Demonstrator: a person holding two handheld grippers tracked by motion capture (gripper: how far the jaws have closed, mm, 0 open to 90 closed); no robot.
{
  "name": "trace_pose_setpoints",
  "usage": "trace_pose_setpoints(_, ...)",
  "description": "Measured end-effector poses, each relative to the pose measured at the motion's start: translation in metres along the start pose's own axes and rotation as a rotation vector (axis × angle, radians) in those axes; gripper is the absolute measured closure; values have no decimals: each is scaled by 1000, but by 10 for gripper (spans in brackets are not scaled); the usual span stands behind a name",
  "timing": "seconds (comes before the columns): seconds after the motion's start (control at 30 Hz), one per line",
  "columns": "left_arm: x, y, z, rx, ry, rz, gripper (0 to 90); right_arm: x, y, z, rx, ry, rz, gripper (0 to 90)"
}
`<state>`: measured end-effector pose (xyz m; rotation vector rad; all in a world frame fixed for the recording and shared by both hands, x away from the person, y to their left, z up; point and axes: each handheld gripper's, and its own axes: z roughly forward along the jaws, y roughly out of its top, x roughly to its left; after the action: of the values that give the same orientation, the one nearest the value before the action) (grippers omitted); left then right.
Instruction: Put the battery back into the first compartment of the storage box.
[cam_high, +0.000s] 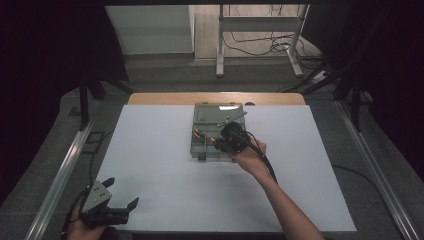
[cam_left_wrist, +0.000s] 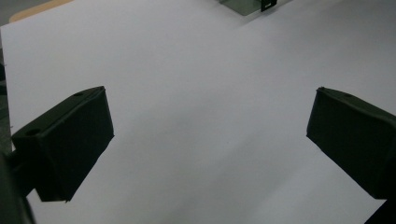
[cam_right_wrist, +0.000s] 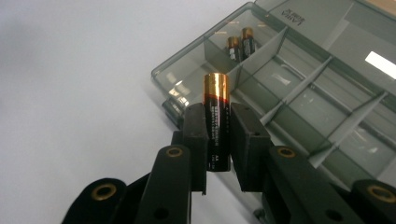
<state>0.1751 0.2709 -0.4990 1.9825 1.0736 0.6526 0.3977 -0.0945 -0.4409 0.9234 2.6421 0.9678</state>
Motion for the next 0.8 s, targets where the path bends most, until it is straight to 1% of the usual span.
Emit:
trace_pose_setpoints(0.1, 0, 0, 0, -1, -1, 0, 12, -3, 6, 5, -1, -1, -1, 764)
trace_pose_setpoints(0.17, 0, 0, 0, -3, -2, -1, 12, -5, 12, 10, 5, -11, 5, 763)
trace_pose_setpoints(0.23, 0, 0, 0, -3, -2, -2, 12, -6, 13, 11, 5, -12, 5, 764)
trace_pose_setpoints(0.4, 0, 0, 0, -5, -4, -5, 12, -9, 23, 18, 4, -17, 19, 764)
trace_pose_setpoints(0.43, 0, 0, 0, -5, -4, -5, 12, -11, 26, 21, 6, -25, 19, 763)
trace_pose_setpoints(0.57, 1, 0, -1, -4, -4, -4, 12, -13, 31, 25, 4, -32, 23, 764)
trace_pose_setpoints(0.8, 0, 0, -1, -6, -6, -4, 12, -16, 42, 36, 9, -45, 36, 764)
